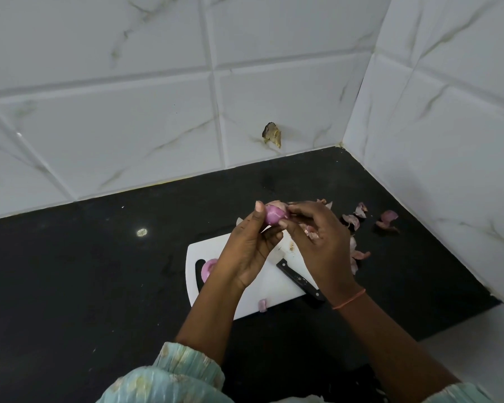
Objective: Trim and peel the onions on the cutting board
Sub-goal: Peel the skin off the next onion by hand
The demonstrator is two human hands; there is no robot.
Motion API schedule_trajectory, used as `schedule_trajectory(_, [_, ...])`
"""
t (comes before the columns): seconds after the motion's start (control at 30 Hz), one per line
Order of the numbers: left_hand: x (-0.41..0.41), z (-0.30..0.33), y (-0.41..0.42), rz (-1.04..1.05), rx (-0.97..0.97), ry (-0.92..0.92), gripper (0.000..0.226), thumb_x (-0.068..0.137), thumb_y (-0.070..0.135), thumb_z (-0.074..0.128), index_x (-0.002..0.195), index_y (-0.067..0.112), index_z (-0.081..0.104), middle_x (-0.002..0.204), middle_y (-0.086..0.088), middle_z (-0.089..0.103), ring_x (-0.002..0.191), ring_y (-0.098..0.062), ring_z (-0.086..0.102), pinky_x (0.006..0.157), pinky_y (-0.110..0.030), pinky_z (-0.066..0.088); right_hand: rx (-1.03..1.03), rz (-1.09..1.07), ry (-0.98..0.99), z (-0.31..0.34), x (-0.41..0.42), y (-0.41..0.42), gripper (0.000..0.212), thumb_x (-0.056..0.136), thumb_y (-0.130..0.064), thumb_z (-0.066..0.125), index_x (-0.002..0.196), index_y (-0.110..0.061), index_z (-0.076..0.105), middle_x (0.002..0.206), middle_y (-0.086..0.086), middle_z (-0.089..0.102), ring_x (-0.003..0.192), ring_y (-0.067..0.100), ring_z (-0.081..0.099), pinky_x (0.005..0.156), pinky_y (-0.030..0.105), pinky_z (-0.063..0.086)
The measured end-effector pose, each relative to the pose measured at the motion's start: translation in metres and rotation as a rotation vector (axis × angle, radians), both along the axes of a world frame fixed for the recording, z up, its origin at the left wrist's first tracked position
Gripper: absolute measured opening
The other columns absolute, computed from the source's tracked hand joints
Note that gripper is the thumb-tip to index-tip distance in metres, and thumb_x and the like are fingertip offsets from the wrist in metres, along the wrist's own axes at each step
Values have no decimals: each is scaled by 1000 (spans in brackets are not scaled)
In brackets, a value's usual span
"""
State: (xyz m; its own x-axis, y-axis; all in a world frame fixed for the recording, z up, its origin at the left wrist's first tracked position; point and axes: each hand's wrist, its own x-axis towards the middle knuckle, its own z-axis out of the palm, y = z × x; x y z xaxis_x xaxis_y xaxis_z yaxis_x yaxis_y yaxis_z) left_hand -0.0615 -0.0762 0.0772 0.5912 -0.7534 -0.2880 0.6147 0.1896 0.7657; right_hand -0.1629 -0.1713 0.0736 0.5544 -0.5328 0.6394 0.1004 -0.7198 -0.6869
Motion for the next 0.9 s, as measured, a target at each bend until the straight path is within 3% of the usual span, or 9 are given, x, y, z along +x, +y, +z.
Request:
schedule_trajectory(0.1, [-2, -1, -2, 25, 31, 10, 53, 85, 51, 55, 111, 7, 72, 111, -15, 70, 90, -17, 67, 84, -26, 57, -59, -41, -24, -1, 1, -2, 12, 87, -7, 70, 98, -2, 70, 100, 4, 70, 98, 12, 66, 85, 29, 54])
schedule_trajectory(0.23, [-7, -1, -7, 52, 114, -12, 57, 96, 52, 44, 117, 6, 69, 119, -20, 68, 99, -24, 63, 93, -32, 53, -126, -97, 2, -2, 3, -3, 11, 88, -11, 68, 95, -2, 71, 94, 4, 72, 90, 8, 66, 82, 16, 51])
schedule_trajectory(0.4, [-14, 0, -11, 74, 131, 53, 55, 104, 48, 33, 101, 7, 70, 99, -16, 70, 82, -22, 55, 80, -31, 48, 6, -65, 14, 3, 3, -3, 10, 85, -5, 70, 95, -7, 70, 90, -1, 72, 85, 6, 67, 76, 16, 54])
schedule_trajectory(0.57, [-6, -1, -11, 18, 111, 194, 67, 101, 60, 24, 100, 4, 61, 69, -9, 58, 52, -12, 47, 49, -22, 42, 617, 44, -36, 12, 8, 0, 13, 86, -3, 70, 93, -11, 63, 85, 7, 72, 76, 19, 71, 65, 29, 56])
schedule_trajectory(0.67, [-2, -3, -11, -21, 54, 300, 72, 100, 64, 24, 95, 2, 61, 69, -9, 56, 50, -11, 46, 43, -20, 39, 997, 161, -123, 17, 11, 0, 17, 88, 4, 64, 94, -8, 54, 81, 15, 70, 67, 25, 70, 60, 29, 57])
schedule_trajectory(0.77, [0, -6, -12, -63, -22, 366, 74, 97, 68, 24, 89, 4, 60, 69, -7, 56, 50, -11, 46, 43, -19, 35, 1317, 232, -213, 15, 14, -5, 14, 92, 4, 56, 95, -10, 53, 78, 11, 68, 64, 23, 70, 56, 29, 58])
schedule_trajectory(0.83, [1, -8, -11, -91, -24, 369, 72, 95, 70, 28, 83, 6, 60, 69, -8, 55, 52, -11, 47, 44, -19, 36, 1213, 124, -153, 7, 14, -13, 11, 95, 1, 55, 97, -9, 60, 80, 6, 70, 66, 20, 70, 56, 29, 57])
schedule_trajectory(0.9, [2, -9, -9, -118, -14, 355, 65, 95, 66, 36, 84, 7, 58, 73, -9, 56, 54, -12, 49, 45, -19, 39, 842, -91, 29, -12, 10, -27, 15, 96, -3, 55, 100, -10, 68, 87, 5, 72, 72, 16, 70, 61, 29, 58])
